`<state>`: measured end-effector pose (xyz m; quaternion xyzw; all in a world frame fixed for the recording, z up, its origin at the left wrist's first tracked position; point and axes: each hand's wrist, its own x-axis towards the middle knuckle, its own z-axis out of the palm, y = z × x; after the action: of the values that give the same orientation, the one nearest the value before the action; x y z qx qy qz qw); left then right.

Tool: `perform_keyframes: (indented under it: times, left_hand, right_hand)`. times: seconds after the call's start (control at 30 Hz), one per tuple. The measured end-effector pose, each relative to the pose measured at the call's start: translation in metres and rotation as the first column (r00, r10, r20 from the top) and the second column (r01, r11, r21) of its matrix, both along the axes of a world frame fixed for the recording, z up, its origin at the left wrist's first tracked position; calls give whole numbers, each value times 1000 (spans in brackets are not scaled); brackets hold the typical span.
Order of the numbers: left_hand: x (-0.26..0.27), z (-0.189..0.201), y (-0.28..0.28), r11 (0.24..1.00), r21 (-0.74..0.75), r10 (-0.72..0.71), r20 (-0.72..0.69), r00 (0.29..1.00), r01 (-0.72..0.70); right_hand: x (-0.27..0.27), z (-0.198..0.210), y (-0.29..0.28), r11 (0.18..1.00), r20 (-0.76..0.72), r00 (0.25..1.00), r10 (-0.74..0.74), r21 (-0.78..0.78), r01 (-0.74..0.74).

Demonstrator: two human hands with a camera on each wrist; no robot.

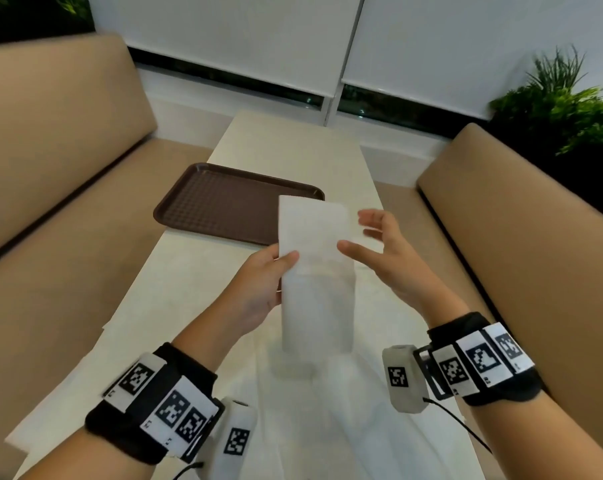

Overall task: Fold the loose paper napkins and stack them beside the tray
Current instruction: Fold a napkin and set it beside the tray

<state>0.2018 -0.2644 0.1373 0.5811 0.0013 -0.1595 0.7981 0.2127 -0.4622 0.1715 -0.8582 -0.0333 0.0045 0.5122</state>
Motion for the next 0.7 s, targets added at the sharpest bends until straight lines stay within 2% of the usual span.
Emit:
perform_keyframes:
  times: [0.03,0.1,0.17,0.23,0.37,0.53,0.63,0.7]
  left_hand:
    - [0,2,3,993,102,-63,45,997,58]
    - [1,7,10,943,267,-231,98,968,198]
    - [3,11,15,886,344,-366,108,924,310]
    - [5,14,18,857,378,-415,105,904,350]
    - [7,10,29,876,367,-372,106,922,311]
    - [6,-3,50,863,456,-300,117,947,217]
    - [8,-11,57,910,404,-170,149,974,97]
    - [10,-20,57,941,333,-121,143,982,67]
  right_hand:
    - [0,5,-1,998,57,998,1,-64,3]
    - [3,15,-1,990,91,991,99,-105,-89]
    - [9,22,1,973,9,977,213,-94,-211]
    - [12,23,3,957,-52,958,281,-60,-284]
    - [11,13,-2,970,-26,971,239,43,-238]
    - [6,-6,-20,978,9,995,99,185,-99]
    - [3,-17,-30,964,18,999,27,265,-31]
    - [0,-30,-37,955,-11,999,-31,293,33]
